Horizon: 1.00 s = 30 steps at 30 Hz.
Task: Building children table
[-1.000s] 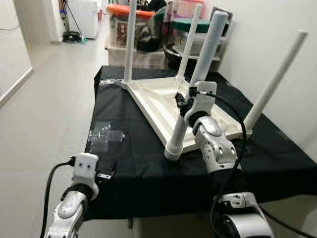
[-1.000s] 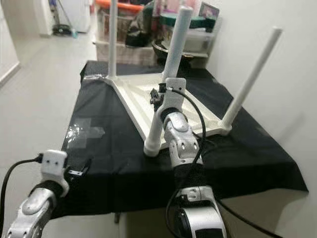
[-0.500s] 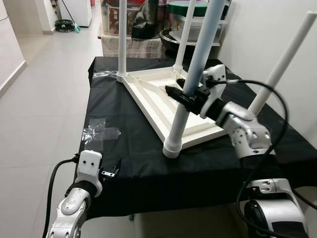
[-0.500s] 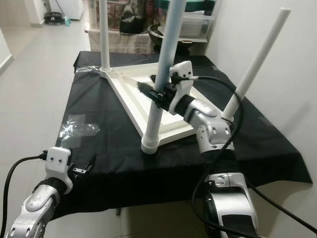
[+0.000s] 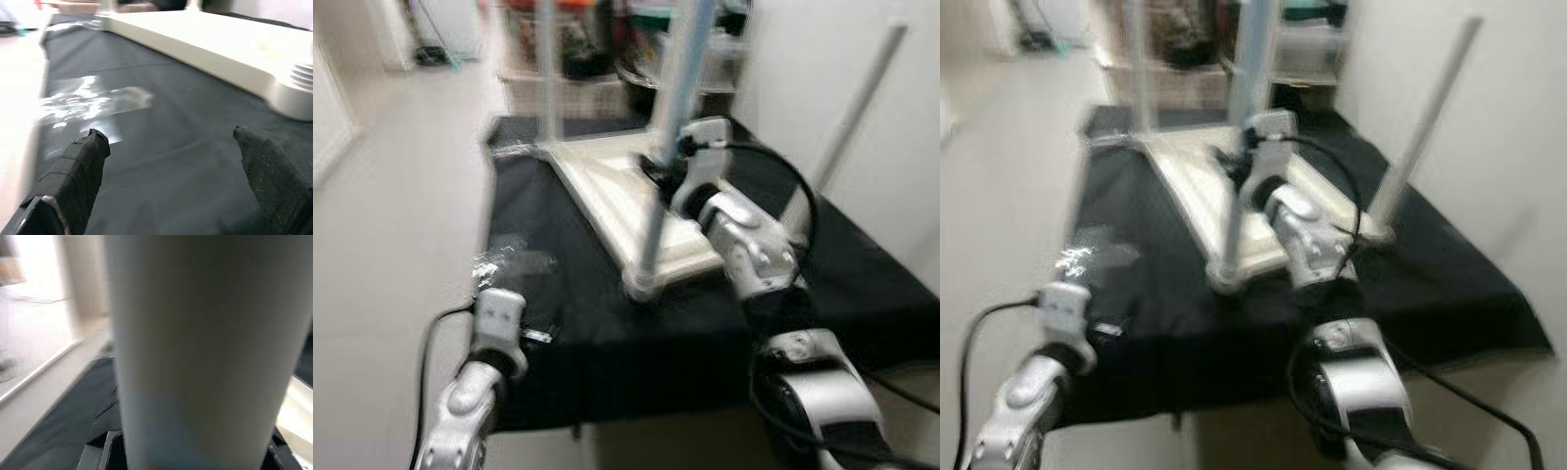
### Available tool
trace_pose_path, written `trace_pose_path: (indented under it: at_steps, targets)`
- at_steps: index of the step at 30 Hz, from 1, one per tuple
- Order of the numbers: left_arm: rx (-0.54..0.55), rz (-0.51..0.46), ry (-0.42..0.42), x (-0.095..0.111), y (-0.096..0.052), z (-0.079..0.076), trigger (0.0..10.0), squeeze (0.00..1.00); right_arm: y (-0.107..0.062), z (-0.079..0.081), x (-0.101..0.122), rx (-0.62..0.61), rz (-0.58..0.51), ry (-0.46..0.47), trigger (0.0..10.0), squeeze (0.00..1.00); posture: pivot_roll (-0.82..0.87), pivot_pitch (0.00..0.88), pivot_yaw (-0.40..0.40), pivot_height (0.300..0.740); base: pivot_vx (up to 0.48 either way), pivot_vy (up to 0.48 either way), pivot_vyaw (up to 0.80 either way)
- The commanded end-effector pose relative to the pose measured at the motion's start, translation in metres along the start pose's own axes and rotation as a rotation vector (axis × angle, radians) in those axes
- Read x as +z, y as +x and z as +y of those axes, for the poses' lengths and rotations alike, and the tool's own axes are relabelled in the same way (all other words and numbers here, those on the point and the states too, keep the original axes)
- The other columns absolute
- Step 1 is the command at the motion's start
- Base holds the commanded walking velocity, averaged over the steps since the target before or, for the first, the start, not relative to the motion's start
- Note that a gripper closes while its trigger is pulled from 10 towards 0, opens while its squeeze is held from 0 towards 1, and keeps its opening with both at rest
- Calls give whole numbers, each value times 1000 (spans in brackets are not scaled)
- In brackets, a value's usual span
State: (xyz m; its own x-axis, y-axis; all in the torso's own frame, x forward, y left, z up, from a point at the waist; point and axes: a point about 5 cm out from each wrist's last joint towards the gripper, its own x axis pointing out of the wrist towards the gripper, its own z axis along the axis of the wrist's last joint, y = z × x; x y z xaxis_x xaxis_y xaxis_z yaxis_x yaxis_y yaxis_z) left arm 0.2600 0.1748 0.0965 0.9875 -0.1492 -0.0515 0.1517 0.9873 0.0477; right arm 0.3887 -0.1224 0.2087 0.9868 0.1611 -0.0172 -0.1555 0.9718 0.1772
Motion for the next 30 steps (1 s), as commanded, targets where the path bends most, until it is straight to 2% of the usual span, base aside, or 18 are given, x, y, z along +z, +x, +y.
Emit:
trace_pose_path:
  at_steps: [1, 3, 4, 7, 8, 11, 12, 17, 19, 20, 22, 23, 25, 26, 27, 28, 29, 30]
  targets:
    - [-8, 0, -6, 1, 3, -3, 10000, 0, -17, -21, -66, -106, 254, 77, 10000, 0, 35, 0, -130, 740, 0, 0, 0]
    - [-11, -3, -8, 2, 4, -3, 10000, 0, -21, -9, -62, -24, 209, 113, 10000, 0, 27, 0, -121, 740, 0, 0, 0]
    - [-17, 0, -4, 1, 4, -2, 10000, 0, -26, 7, -39, 143, 80, 153, 10000, 0, 15, 0, -115, 740, 0, 0, 0]
    - [-18, 4, 0, 0, 4, 0, 10000, 0, -28, 6, -13, 248, -38, 189, 10000, 0, 9, 0, -113, 740, 0, 0, 0]
    - [-17, 4, 0, 0, 4, 0, 10000, 0, -26, 1, -2, 298, -68, 180, 10000, 1000, 10, 0, -116, 740, 0, 0, 0]
    - [-17, 4, 0, 0, 4, 0, 10000, 0, -25, -2, 5, 317, -83, 172, 10000, 1000, 10, 0, -116, 740, 0, 0, 0]
    - [-16, 0, -5, 0, 5, -1, 10000, 0, -18, -5, 21, 432, -73, 87, 10000, 0, 17, 0, -126, 740, 0, 0, 0]
    - [-14, -2, -8, 0, 5, -3, 10000, 0, -16, -4, 38, 587, -92, 17, 10000, 0, 17, 0, -126, 740, 0, 0, 0]
    - [-13, -2, -8, 0, 5, -3, 10000, 0, -21, -1, 40, 690, -96, 10, 10000, 0, 28, 0, -132, 740, 0, 0, 0]
    - [-12, -2, -7, 0, 4, -2, 10000, 0, -27, 4, 37, 828, -86, -42, 10000, 0, 28, 0, -132, 740, 0, 0, 0]
    - [-12, -2, -7, 0, 4, -2, 10000, 0, -27, 4, 37, 828, -86, -42, 10000, 0, 28, 0, -132, 740, 0, 0, 0]
    - [-8, -3, -4, 1, 4, -1, 10000, 0, -33, 10, 28, 945, -48, -61, 7765, 0, 28, 0, -132, 740, 0, 0, 0]
    - [-8, -3, -4, 1, 4, -1, 10000, 0, -33, 10, 28, 945, -48, -61, 7765, 0, 28, 0, -132, 740, 0, 0, 0]
    - [-5, -4, -1, 1, 3, 0, 10000, 0, -37, 18, 12, 1016, 27, -95, 0, 0, 45, 0, -143, 740, 0, 0, 0]
    - [-5, -4, -1, 1, 3, 0, 10000, 0, -37, 18, 12, 1016, 27, -95, 0, 0, 45, 0, -143, 740, 0, 0, 0]
    - [-2, -3, 1, 1, 2, 1, 10000, 0, -27, 21, -8, 870, 124, -126, 0, 0, 49, 0, -143, 740, 0, 0, 0]
    - [0, -2, 2, 1, 1, 2, 10000, 0, -14, 17, -26, 614, 208, -152, 0, 0, 46, 0, -141, 740, 0, 0, 0]
    - [0, -2, 2, 1, 1, 2, 10000, 0, -14, 17, -26, 614, 208, -152, 0, 0, 46, 0, -141, 740, 0, 0, 0]
